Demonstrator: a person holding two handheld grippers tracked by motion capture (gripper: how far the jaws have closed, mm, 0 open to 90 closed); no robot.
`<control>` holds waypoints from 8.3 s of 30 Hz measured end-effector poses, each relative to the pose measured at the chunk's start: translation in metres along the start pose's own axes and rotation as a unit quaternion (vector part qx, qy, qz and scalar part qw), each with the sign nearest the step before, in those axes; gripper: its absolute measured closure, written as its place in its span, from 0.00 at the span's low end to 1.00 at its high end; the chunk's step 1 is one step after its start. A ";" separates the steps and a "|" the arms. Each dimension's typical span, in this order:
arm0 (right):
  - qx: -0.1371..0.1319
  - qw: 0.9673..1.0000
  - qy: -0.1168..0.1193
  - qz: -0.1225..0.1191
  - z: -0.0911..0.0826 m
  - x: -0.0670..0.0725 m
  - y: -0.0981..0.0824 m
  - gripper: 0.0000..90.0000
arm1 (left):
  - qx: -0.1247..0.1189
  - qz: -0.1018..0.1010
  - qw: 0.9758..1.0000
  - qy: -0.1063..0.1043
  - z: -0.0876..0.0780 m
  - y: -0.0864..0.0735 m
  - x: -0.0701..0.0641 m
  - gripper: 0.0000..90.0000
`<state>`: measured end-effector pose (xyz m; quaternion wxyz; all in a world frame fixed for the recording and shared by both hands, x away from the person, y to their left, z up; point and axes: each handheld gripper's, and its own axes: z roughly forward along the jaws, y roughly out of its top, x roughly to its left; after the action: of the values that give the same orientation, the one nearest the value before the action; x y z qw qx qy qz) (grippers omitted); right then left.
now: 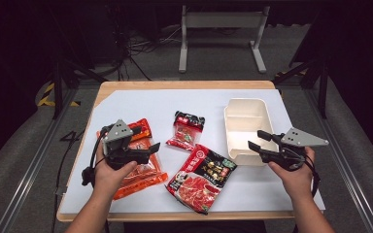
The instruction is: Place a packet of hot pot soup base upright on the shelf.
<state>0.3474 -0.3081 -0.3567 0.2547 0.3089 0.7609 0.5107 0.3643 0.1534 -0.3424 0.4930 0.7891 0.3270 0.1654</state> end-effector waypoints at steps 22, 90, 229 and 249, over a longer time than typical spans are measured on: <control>0.003 1.000 -0.008 -0.001 -0.001 -0.003 0.001 0.55 | 0.018 -0.009 0.999 -0.041 0.056 0.020 -0.006 0.16; 0.013 1.000 0.015 -0.001 -0.009 0.001 -0.007 0.61 | 0.212 -0.031 0.968 -0.130 0.186 -0.008 -0.027 0.68; 0.032 0.984 0.172 0.031 0.088 0.038 0.093 0.62 | -0.115 -0.034 0.990 -0.072 0.020 0.052 -0.032 0.96; 0.051 0.984 0.167 -0.016 0.079 0.038 0.115 0.86 | -0.119 -0.050 0.989 -0.075 0.016 0.051 -0.023 0.88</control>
<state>0.4012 -0.1980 -0.2796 0.1155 0.2200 0.8227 0.5113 0.3751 0.1116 -0.3030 0.6144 0.7176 0.3057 0.1186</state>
